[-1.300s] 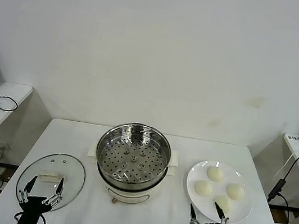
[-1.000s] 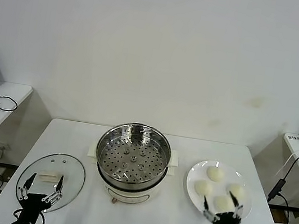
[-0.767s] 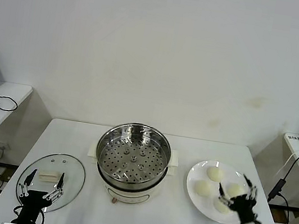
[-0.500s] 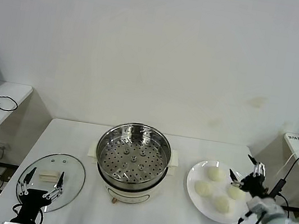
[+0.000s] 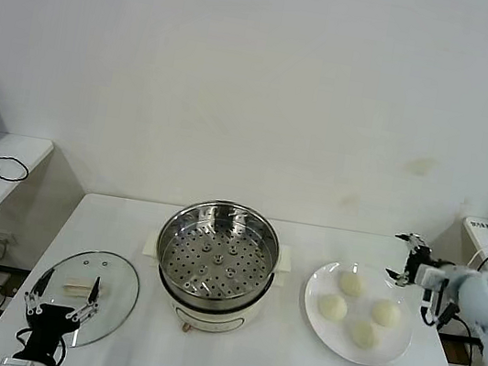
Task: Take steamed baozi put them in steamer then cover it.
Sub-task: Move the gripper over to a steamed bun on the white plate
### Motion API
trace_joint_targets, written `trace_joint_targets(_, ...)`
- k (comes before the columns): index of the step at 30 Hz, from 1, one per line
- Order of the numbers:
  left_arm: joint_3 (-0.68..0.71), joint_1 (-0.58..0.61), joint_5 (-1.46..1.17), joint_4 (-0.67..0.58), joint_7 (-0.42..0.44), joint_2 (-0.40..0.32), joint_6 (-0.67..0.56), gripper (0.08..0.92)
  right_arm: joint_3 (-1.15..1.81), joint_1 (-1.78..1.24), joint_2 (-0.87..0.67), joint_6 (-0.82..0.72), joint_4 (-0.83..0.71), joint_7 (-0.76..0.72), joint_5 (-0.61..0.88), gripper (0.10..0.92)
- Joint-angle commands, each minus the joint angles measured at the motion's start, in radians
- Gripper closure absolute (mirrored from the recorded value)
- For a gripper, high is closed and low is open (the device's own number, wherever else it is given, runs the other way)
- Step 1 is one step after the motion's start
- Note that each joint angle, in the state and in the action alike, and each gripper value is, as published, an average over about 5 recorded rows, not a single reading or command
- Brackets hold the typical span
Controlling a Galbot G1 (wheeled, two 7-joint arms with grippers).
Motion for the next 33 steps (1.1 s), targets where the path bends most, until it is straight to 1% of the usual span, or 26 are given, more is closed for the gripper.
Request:
trace_joint_targets(1, -0.007, -0.005, 0.009, 0.006, 0.001, 0.0, 0.002, 0.177, -0.413, 0.363, -0.026, 0.023, -0.192, -0.233, 0.035, 0.203)
trace_joint_targets(9, -0.01, -0.005, 0.018, 0.013, 0.003, 0.001, 0.001, 0.177, -0.475, 0.363, 0.045, 0.007, -0.229, -0.198, 0.051, 0.203)
trace_joint_targets(19, -0.027, 0.007, 0.018, 0.007, 0.004, 0.001, 0.0, 0.177, -0.493, 0.355, 0.172, -0.007, -0.282, -0.153, 0.049, 0.203)
trace_joint_targets(33, -0.034, 0.006, 0.017, 0.015, 0.004, 0.002, -0.002, 0.177, -0.502, 0.346, 0.246, -0.001, -0.379, -0.127, -0.028, 0.203)
